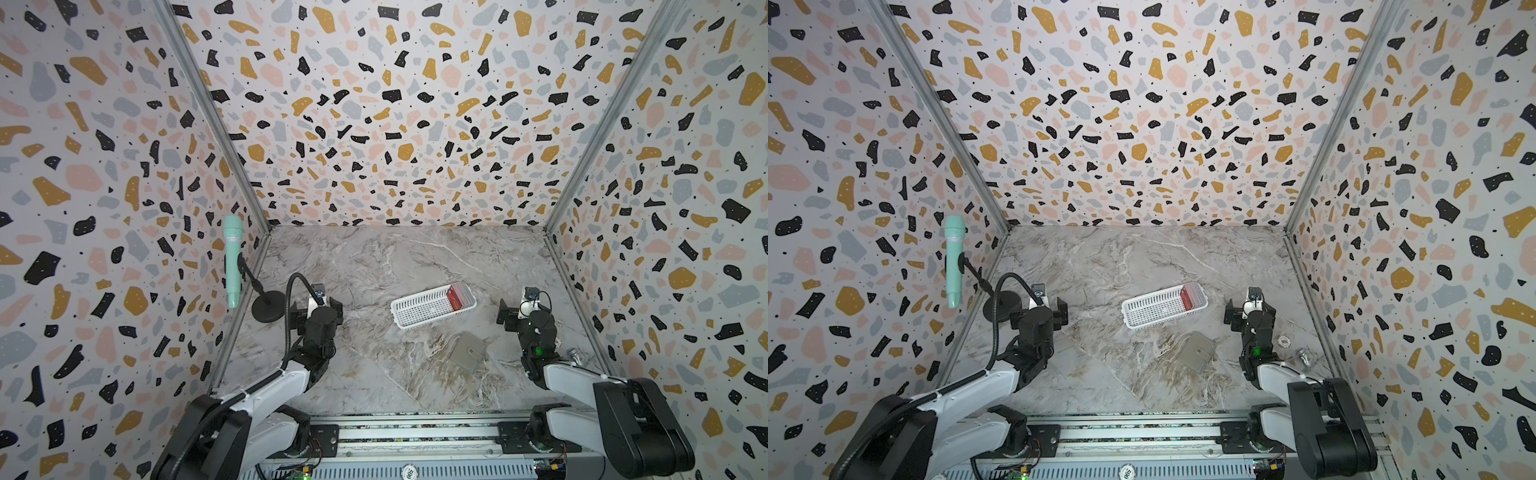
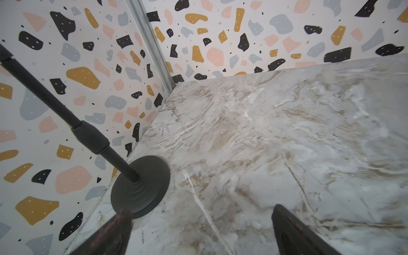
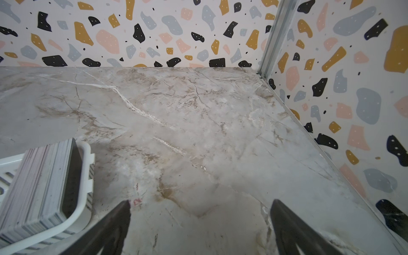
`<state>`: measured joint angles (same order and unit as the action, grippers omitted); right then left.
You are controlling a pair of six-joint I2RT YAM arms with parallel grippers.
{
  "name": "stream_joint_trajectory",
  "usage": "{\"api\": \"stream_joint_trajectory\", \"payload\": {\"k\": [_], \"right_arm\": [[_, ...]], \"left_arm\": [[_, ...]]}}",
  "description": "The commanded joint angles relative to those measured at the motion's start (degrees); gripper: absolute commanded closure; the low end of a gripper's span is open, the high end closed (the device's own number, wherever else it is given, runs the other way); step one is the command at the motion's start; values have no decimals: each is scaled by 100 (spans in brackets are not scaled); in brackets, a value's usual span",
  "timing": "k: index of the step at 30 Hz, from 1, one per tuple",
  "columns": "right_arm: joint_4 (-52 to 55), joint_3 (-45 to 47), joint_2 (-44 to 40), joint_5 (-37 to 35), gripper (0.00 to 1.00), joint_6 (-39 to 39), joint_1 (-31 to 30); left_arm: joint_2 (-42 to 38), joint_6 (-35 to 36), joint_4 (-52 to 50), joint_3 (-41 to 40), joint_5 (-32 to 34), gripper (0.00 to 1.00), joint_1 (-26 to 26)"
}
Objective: Insert credit cards into a card holder
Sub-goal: Reset both arms
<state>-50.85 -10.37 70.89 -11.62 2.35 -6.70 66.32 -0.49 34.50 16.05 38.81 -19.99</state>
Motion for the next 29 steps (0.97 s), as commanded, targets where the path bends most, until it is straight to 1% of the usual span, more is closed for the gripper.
{"api": "stream_joint_trajectory", "payload": {"k": [1, 2, 4, 5, 7, 8, 9, 10, 11, 12, 13, 15, 17, 19, 29], "right_arm": [[-1092, 13, 177, 327, 1, -319, 78], [-1283, 41, 270, 337, 1, -297, 101], [-1465, 15, 486, 700, 1, -255, 236], [-1632, 30, 635, 800, 1, -283, 223], [-2016, 93, 938, 895, 1, -293, 222], [-2152, 109, 1063, 902, 1, -288, 230], [-2269, 114, 1204, 942, 1, -297, 224], [-2429, 95, 1374, 977, 1, -317, 223], [-2420, 32, 1455, 978, 1, -304, 237], [-1997, -155, 1430, 1024, 1, -296, 254], [-1736, -279, 1422, 1083, 1, -311, 280], [-1841, -222, 1403, 1016, 1, -320, 265], [-1843, -235, 1421, 982, 1, -321, 255], [-1828, -229, 1415, 987, 1, -316, 251], [-1830, -242, 1426, 978, 1, -316, 244]], "left_arm": [[353, 276, 1834, -346, -417, 0, 385], [471, 226, 2191, -452, -615, 0, 527], [554, 330, 2249, -394, -882, 0, 621], [653, 365, 2493, -426, -1000, 0, 679], [971, 279, 2732, -446, -1263, 0, 856], [1148, 244, 3131, -544, -1410, 0, 942], [1206, 133, 3321, -633, -1587, 0, 1101], [1231, 52, 3286, -659, -1780, 0, 1235], [1316, 49, 3488, -722, -1918, 0, 1292], [1428, 28, 3781, -790, -1938, 0, 1314], [1427, 18, 3745, -776, -1984, 0, 1336], [1337, -17, 3343, -649, -2072, 0, 1385], [1386, -39, 3490, -682, -2073, 0, 1410], [1334, -62, 3355, -648, -2040, 0, 1410], [1338, -61, 3379, -656, -2031, 0, 1410]]}}
